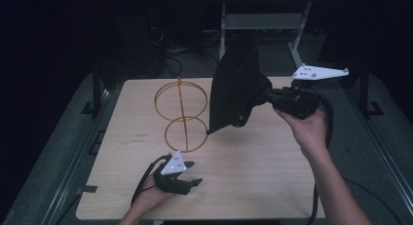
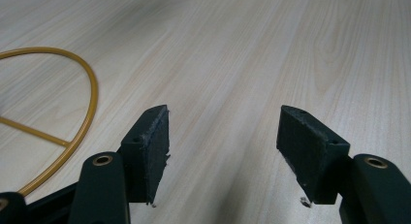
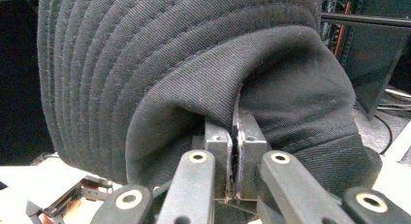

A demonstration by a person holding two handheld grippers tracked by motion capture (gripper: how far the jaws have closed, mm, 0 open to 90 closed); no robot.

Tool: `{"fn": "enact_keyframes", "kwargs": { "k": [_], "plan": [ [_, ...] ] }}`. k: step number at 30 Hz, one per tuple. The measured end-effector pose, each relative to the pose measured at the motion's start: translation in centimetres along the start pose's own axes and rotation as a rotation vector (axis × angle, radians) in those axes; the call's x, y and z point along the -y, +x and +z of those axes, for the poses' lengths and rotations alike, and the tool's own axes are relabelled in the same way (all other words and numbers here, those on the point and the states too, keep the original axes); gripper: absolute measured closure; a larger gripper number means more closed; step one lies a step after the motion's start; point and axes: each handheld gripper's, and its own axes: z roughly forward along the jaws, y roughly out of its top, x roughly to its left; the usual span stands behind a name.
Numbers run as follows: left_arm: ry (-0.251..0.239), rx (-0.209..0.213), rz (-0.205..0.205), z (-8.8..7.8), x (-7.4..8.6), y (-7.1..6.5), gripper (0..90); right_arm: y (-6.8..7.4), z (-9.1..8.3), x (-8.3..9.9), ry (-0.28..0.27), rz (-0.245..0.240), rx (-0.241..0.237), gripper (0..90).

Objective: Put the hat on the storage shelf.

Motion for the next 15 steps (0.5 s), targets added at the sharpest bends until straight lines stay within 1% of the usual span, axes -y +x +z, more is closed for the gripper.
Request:
{"fn": "enact_keyframes", "kwargs": {
  "k": [2, 4, 5, 6, 7, 8, 11, 12, 15],
  "plan": [
    [-0.002, -0.001, -0.001, 0.0, 0.0, 0.0, 35.9, 0.2, 0.5, -0.4, 0.0, -0.002, -0.002, 86.4],
    [-0.004, 0.006, -0.009, 0.0, 0.0, -0.1, 35.9, 0.4, 0.9, -0.8, 0.005, -0.008, -0.005, 86.4],
    [-0.004, 0.006, -0.009, 0.0, 0.0, -0.1, 35.9, 0.4, 0.9, -0.8, 0.005, -0.008, -0.005, 86.4],
    [-0.011, 0.005, -0.012, 0.1, 0.0, -0.1, 35.9, 0.6, 1.3, -1.1, 0.007, -0.012, -0.013, 86.4],
    [-0.011, 0.005, -0.012, 0.1, 0.0, -0.1, 35.9, 0.6, 1.3, -1.1, 0.007, -0.012, -0.013, 86.4],
    [-0.015, 0.004, -0.014, 0.1, 0.0, -0.1, 35.9, 0.7, 1.8, -1.4, 0.012, -0.015, -0.019, 86.4],
    [-0.016, 0.005, -0.015, 0.0, 0.0, 0.0, 35.9, 0.9, 2.3, -1.8, 0.013, -0.017, -0.025, 86.4],
    [-0.019, 0.009, -0.028, 0.0, 0.0, -0.1, 35.8, 1.0, 2.5, -1.9, 0.014, -0.016, -0.028, 86.4],
    [-0.014, 0.01, -0.024, 0.0, 0.0, 0.0, 35.9, 1.1, 3.0, -2.4, 0.017, -0.02, -0.029, 86.4]
  ]
}}
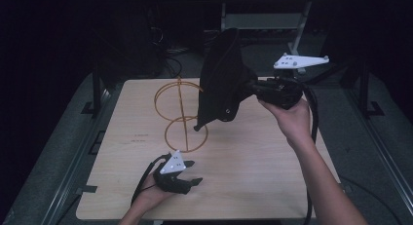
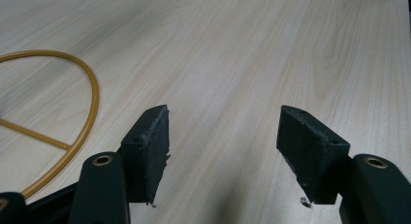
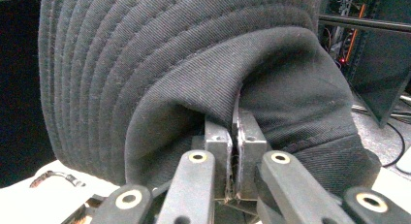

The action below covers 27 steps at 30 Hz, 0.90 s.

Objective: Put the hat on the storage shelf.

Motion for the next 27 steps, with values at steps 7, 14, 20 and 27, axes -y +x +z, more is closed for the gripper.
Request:
{"fn": "enact_keyframes", "kwargs": {
  "k": [7, 14, 20, 27],
  "plan": [
    [-0.006, -0.01, -0.004, -0.1, 0.0, 0.1, 35.9, 0.4, 1.0, -1.2, 0.0, -0.014, -0.005, 86.3],
    [-0.009, -0.008, -0.006, -0.2, 0.0, 0.3, 35.6, 1.1, 2.3, -2.8, -0.002, -0.035, -0.017, 85.4],
    [-0.007, -0.004, -0.007, -0.1, -0.1, 0.2, 35.5, 1.7, 3.4, -4.1, 0.004, -0.047, -0.032, 85.5],
    [-0.011, 0.005, -0.003, 0.3, -0.2, 0.1, 35.6, 2.4, 5.7, -5.9, 0.056, -0.088, -0.027, 86.5]
  ]
}}
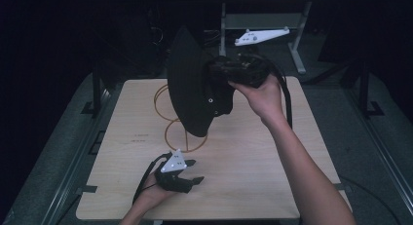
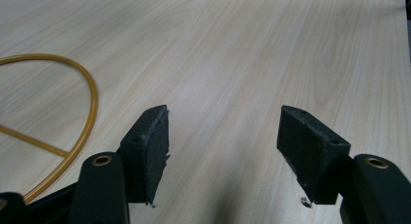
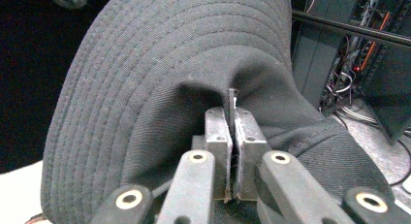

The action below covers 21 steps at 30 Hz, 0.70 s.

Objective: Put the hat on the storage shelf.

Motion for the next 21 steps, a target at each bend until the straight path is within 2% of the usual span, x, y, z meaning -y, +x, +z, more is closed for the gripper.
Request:
{"fn": "enact_keyframes", "kwargs": {
  "k": [8, 9, 10, 12, 16, 17, 18, 19, 20, 21],
  "plan": [
    [0.007, 0.008, 0.005, 0.3, 0.0, 0.1, 35.6, 0.5, 2.4, -1.7, 0.031, -0.019, -0.004, 86.5],
    [0.01, 0.012, 0.009, 0.3, 0.0, 0.0, 35.6, 0.6, 3.4, -2.2, 0.059, -0.036, -0.004, 86.4],
    [0.02, 0.017, 0.022, 0.3, -0.1, 0.0, 35.6, 0.7, 3.8, -2.3, 0.063, -0.035, -0.01, 86.4],
    [0.014, 0.021, 0.02, 0.4, -0.1, -0.1, 35.6, 0.9, 4.2, -2.5, 0.077, -0.042, -0.011, 86.4],
    [0.015, 0.036, 0.024, 0.5, -0.3, -0.3, 35.6, 1.9, 6.6, -3.1, 0.14, -0.077, -0.011, 86.0],
    [0.018, 0.036, 0.026, 0.5, -0.3, -0.3, 35.6, 1.9, 6.6, -3.1, 0.14, -0.077, -0.011, 86.0],
    [0.021, 0.034, 0.034, 0.5, -0.3, -0.4, 35.6, 2.0, 7.1, -3.1, 0.147, -0.083, -0.02, 86.0],
    [0.019, 0.034, 0.039, 0.5, -0.3, -0.4, 35.6, 2.1, 7.6, -3.1, 0.156, -0.065, -0.031, 85.8],
    [0.015, 0.037, 0.039, 0.5, -0.2, -0.5, 35.6, 2.4, 8.6, -3.1, 0.172, -0.072, -0.036, 85.8],
    [0.017, 0.037, 0.042, 0.4, -0.2, -0.5, 35.6, 2.4, 8.6, -3.1, 0.172, -0.072, -0.036, 85.8]
  ]
}}
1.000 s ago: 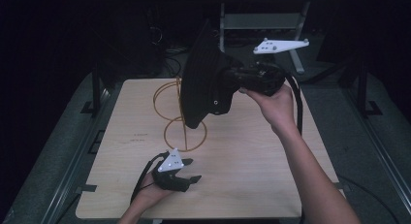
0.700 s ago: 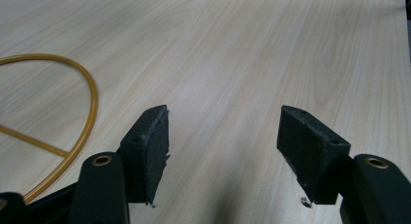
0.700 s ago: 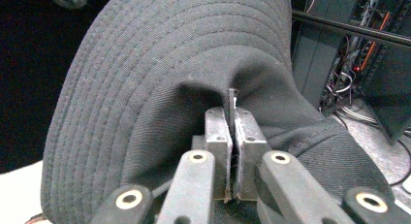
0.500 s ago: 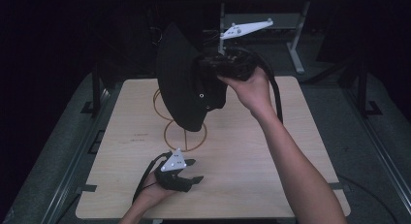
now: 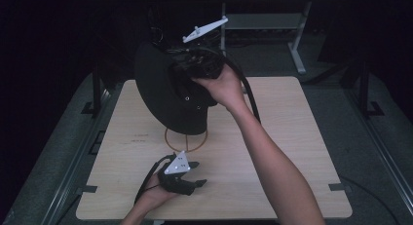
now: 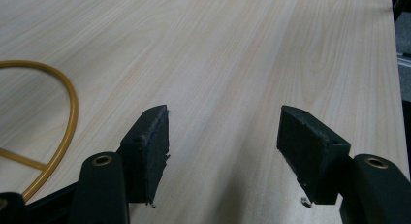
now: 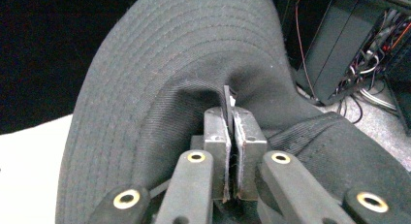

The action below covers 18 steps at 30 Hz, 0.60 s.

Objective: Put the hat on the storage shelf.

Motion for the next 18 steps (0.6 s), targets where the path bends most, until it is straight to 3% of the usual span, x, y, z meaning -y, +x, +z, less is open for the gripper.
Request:
{"fn": "enact_keyframes", "kwargs": {
  "k": [6, 11, 15, 18],
  "plan": [
    [0.007, 0.031, 0.015, 0.3, 0.0, -0.2, 35.7, 1.1, 2.8, -0.5, 0.048, -0.007, -0.018, 83.8],
    [0.014, 0.048, 0.033, 0.4, -0.1, -0.6, 35.6, 2.3, 5.2, -0.3, 0.09, -0.019, -0.077, 71.7],
    [0.021, 0.055, 0.032, 0.4, 0.0, -0.5, 35.6, 2.3, 5.1, 0.2, 0.079, -0.026, -0.082, 67.1],
    [0.02, 0.055, 0.023, 0.2, 0.0, -0.5, 35.6, 1.8, 4.4, 0.9, 0.068, 0.004, -0.095, 63.2]
  ]
}}
